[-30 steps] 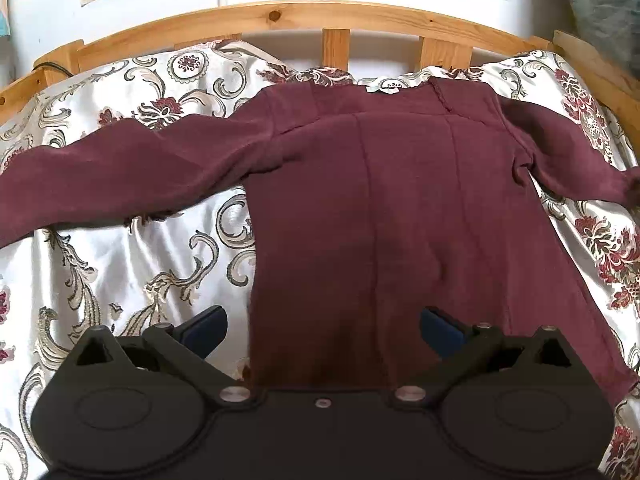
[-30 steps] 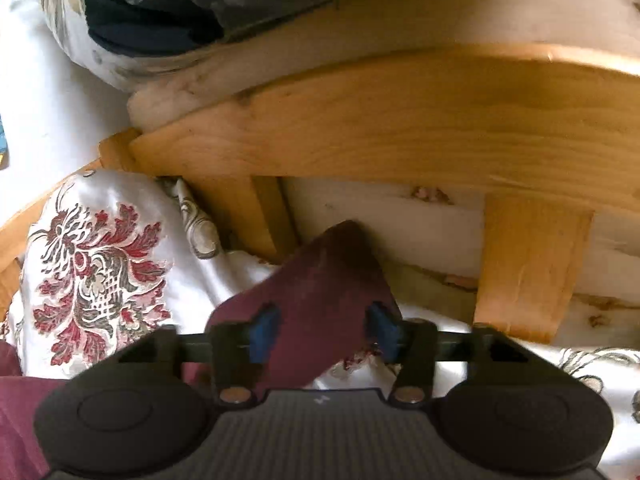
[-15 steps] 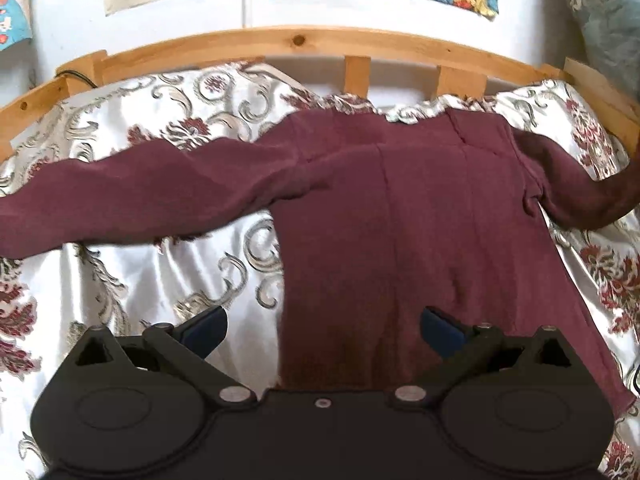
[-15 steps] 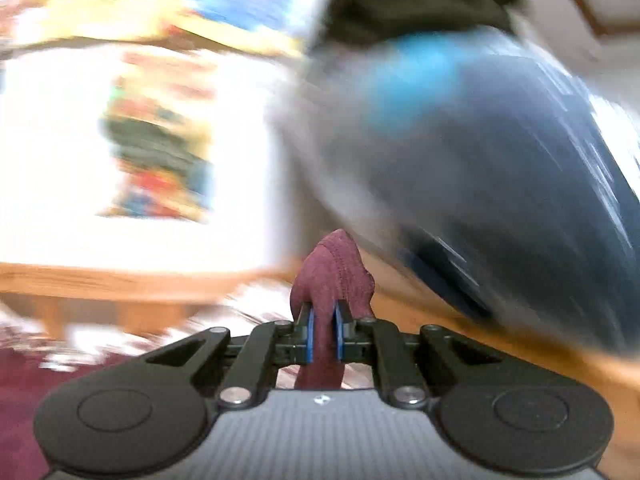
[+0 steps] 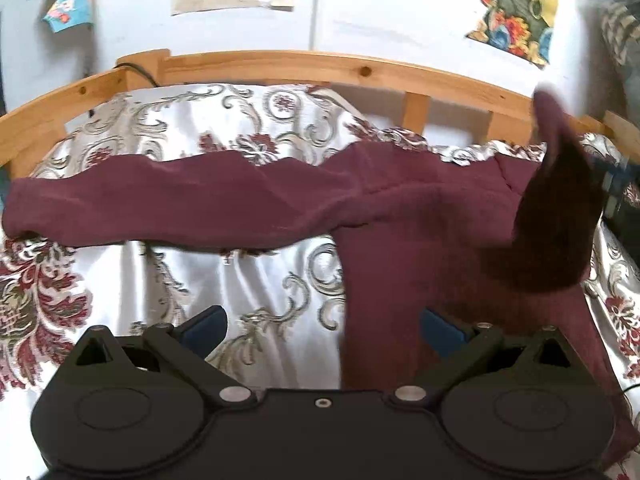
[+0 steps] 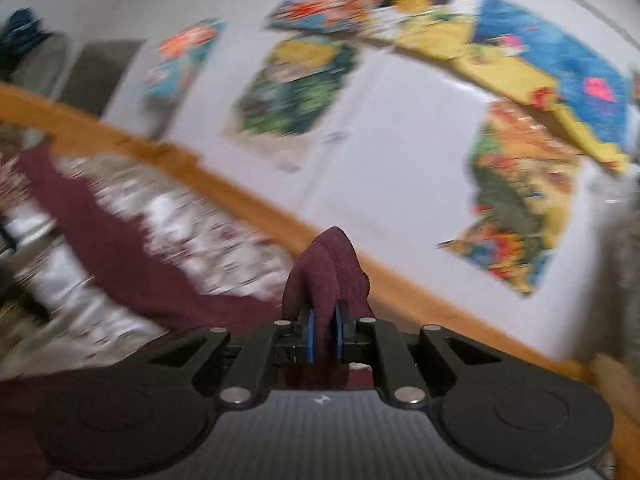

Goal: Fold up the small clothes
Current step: 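Carry the sleeve across the sweater body with the right gripper and release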

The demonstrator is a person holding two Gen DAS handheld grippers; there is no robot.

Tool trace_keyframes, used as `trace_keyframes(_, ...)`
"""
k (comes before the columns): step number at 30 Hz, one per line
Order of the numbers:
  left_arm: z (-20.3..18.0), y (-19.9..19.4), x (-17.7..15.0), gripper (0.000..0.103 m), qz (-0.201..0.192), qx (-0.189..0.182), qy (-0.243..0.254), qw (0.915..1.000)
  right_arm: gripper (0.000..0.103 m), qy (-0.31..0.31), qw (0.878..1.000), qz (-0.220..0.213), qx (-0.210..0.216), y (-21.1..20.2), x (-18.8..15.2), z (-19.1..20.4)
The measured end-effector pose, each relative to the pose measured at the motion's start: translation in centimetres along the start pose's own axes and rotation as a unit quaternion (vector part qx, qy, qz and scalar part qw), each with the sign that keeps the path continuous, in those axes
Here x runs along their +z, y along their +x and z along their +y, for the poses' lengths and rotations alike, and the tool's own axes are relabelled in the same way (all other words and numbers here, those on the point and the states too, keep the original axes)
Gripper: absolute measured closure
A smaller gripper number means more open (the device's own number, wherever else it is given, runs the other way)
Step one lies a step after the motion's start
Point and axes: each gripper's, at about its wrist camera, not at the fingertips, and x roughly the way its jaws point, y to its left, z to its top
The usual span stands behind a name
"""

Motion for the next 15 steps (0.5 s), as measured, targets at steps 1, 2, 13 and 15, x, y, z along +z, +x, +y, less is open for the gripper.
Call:
trace_keyframes(1, 0.4, 0.0, 0.0, 0.001, 0.000, 0.003, -0.003, 1.0000, 0.091, -0.007, 1.000, 0.008, 0.014, 0.2, -0.2, 0.9)
trace_keyframes(2, 0.7, 0.0, 0.0, 0.001, 0.000, 0.005, -0.005, 1.0000, 0.091, -0.015, 0.999, 0.017, 0.030, 0.3, -0.9, 2.2)
trace_keyframes(13, 1.5, 0.6, 0.1, 0.001, -0.005, 0.001, -0.024, 0.9997, 0.058, -0.056, 0.982, 0.099, 0.152, -1.2, -4.8, 7.6)
trace_keyframes(15, 1.2, 0.7, 0.2, 0.001, -0.007, -0.005, -0.026, 0.9996, 0.050, -0.049, 0.976, 0.107, 0.184, -2.3, -5.2, 7.8)
